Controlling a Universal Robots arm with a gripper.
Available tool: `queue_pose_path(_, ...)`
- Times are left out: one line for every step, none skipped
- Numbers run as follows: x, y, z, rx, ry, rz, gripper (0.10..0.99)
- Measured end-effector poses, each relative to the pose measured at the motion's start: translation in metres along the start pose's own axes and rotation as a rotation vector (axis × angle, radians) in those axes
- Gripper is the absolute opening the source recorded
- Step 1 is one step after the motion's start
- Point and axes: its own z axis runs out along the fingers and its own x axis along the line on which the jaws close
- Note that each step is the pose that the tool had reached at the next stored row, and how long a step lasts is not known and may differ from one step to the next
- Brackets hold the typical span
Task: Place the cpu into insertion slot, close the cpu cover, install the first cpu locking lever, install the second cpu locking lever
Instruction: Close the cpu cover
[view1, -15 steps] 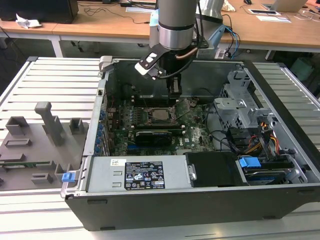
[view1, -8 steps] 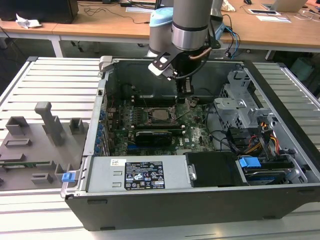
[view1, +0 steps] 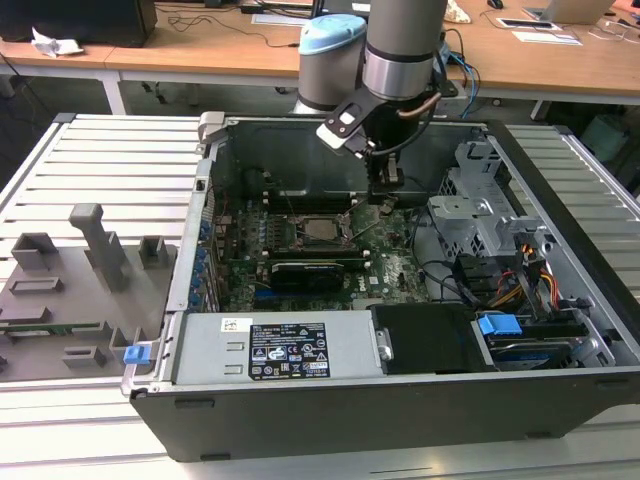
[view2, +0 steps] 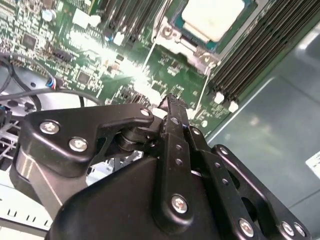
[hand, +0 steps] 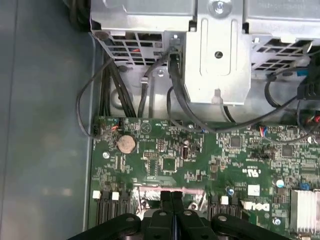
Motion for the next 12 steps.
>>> queue_pose_path(0.0000, 0.0022, 0.0004, 0.000, -0.0001, 0.000, 0.110)
queue_pose_path(-0.0001, 0.0041, 0.0007, 0.001, -0.0003, 0.000, 0.110)
queue_pose_path(-0.0001, 0.0066, 0.0012, 0.001, -0.0002, 0.000, 0.110)
queue_pose_path(-0.0002, 0.0087, 0.0017, 0.001, -0.0001, 0.000, 0.110)
queue_pose_path(-0.0003, 0.0116, 0.0022, 0.001, -0.0001, 0.000, 0.110)
queue_pose_path(-0.0005, 0.0157, 0.0028, 0.001, 0.0000, 0.001, 0.110)
queue_pose_path(-0.0006, 0.0195, 0.0035, 0.002, 0.0000, 0.000, 0.110)
queue_pose_path(-0.0007, 0.0214, 0.0052, 0.004, 0.0001, 0.001, 0.110)
queue_pose_path(-0.0009, 0.0228, 0.0074, 0.008, 0.0002, 0.001, 0.110)
queue_pose_path(-0.0010, 0.0244, 0.0107, 0.013, 0.0004, 0.001, 0.110)
queue_pose_path(-0.0011, 0.0242, 0.0137, 0.014, 0.0007, 0.001, 0.110)
queue_pose_path(-0.0011, 0.0238, 0.0145, 0.015, 0.0008, 0.001, 0.110)
